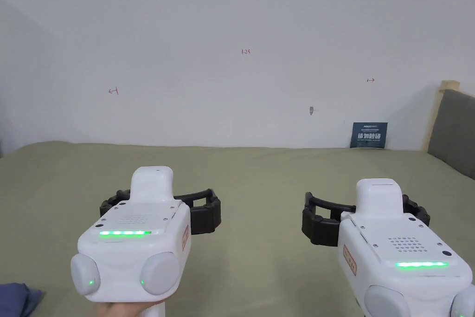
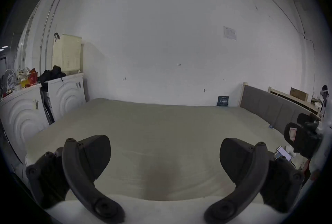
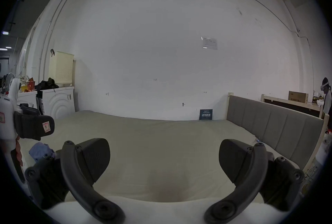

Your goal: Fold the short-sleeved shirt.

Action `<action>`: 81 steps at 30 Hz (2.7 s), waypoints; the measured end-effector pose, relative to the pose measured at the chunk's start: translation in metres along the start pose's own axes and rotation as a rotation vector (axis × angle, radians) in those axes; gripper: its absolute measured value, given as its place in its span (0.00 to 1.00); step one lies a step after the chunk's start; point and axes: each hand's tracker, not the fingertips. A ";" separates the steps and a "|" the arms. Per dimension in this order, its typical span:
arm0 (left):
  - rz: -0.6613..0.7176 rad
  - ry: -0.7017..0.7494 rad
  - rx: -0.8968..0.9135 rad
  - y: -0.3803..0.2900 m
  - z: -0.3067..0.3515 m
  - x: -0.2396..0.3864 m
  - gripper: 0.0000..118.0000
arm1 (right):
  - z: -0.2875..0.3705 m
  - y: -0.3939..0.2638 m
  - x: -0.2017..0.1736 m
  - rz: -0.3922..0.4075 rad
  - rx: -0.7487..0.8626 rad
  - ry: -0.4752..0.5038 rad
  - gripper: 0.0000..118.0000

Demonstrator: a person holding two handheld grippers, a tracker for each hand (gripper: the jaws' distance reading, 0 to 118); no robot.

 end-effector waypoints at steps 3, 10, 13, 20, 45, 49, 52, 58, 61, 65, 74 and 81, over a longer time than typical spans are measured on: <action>-0.045 0.015 -0.028 0.000 0.005 0.005 1.00 | 0.004 0.005 0.000 0.001 -0.013 0.033 1.00; -0.016 0.143 -0.054 -0.009 0.013 0.013 1.00 | 0.007 0.007 0.000 -0.054 -0.011 0.017 1.00; -0.044 0.081 -0.120 -0.009 0.015 0.016 1.00 | 0.006 0.006 -0.002 -0.057 -0.018 0.022 1.00; -0.072 0.118 -0.072 -0.009 0.024 0.020 1.00 | 0.007 0.003 -0.004 -0.039 -0.025 0.023 1.00; -0.076 0.111 -0.048 -0.001 0.021 0.011 1.00 | 0.002 0.004 -0.008 -0.039 -0.015 0.023 1.00; -0.088 0.127 -0.040 -0.001 0.021 0.011 1.00 | 0.001 0.003 -0.007 -0.047 -0.019 0.023 1.00; -0.080 0.118 -0.044 -0.001 0.021 0.009 1.00 | 0.001 0.003 -0.006 -0.050 -0.019 0.025 1.00; -0.072 0.101 -0.030 -0.002 0.022 0.009 1.00 | 0.000 0.001 -0.010 -0.040 -0.028 0.033 1.00; -0.062 0.070 -0.043 0.003 0.023 0.008 1.00 | 0.000 0.001 -0.011 -0.040 -0.034 0.035 1.00; -0.045 0.045 -0.033 0.004 0.024 0.007 1.00 | -0.001 0.000 -0.011 -0.040 -0.034 0.042 1.00; -0.051 0.062 -0.018 0.004 0.023 0.006 1.00 | -0.002 0.001 -0.016 -0.024 -0.035 0.055 1.00; -0.045 0.052 -0.025 0.003 0.022 0.004 1.00 | -0.002 0.002 -0.017 -0.023 -0.033 0.056 1.00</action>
